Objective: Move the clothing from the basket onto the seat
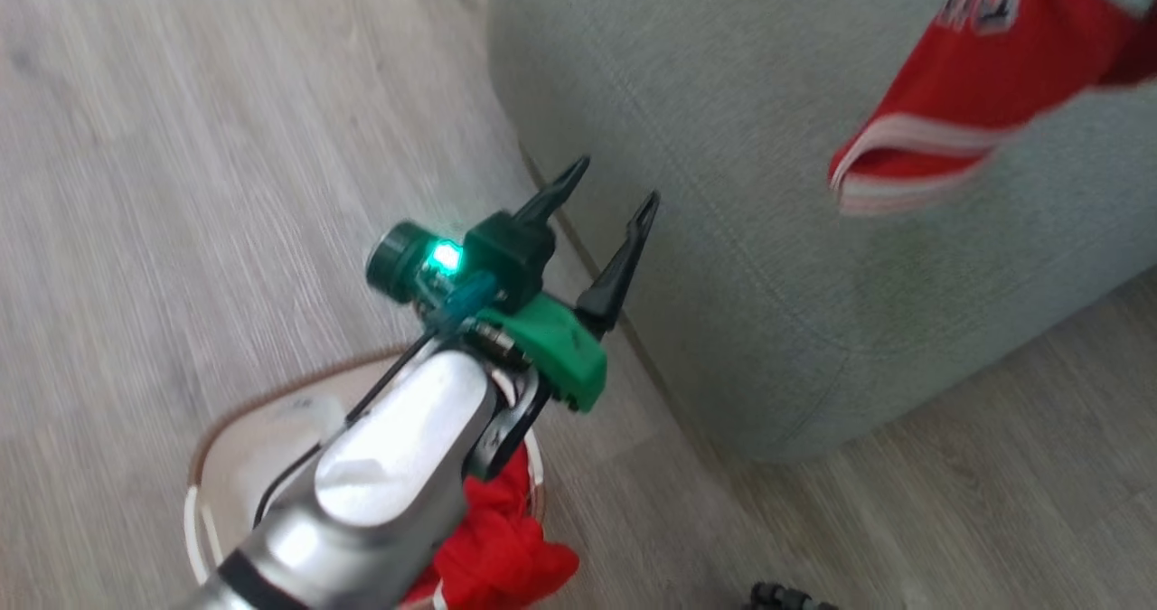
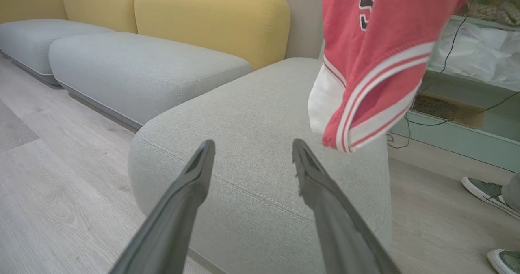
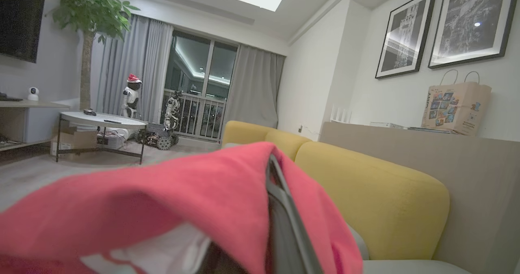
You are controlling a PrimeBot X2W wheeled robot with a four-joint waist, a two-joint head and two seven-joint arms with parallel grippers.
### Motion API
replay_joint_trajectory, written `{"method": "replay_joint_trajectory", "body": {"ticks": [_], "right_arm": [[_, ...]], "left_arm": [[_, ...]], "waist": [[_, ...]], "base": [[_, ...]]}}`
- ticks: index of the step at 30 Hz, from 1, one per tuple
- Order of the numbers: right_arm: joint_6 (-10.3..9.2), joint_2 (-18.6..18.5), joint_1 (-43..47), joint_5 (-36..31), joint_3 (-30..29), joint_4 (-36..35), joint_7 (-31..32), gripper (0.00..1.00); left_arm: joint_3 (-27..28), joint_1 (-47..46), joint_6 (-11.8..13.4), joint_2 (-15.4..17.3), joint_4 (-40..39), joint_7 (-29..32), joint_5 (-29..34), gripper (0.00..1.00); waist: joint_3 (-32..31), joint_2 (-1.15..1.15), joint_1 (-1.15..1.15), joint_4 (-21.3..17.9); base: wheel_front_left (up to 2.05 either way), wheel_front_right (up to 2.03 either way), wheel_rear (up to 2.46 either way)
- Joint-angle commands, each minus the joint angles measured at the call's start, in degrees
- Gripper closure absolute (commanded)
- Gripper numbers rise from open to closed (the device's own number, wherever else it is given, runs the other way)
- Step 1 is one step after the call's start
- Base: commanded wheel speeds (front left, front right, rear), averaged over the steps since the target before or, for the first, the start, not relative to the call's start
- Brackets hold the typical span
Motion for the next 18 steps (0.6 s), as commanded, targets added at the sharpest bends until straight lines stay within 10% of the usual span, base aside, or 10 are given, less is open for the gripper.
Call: {"method": "replay_joint_trajectory", "body": {"ticks": [1, 18], "right_arm": [[-0.01, -2.3, -2.3, 0.6, 0.0, -0.9, -0.3, 1.0], [-0.01, -12.2, -16.2, 2.2, -1.7, 19.9, -0.3, 1.0]], "left_arm": [[1.3, -3.7, 0.2, -0.2, -1.7, 0.2, 0.5, 0.0], [-3.5, -13.5, 2.3, -3.4, 1.8, 1.2, 3.8, 0.0]], "waist": [[3.0, 0.0, 0.0, 1.6], [17.7, 0.0, 0.0, 10.0]], "base": [[0.0, 0.0, 0.0], [0.0, 0.0, 0.0]]}}
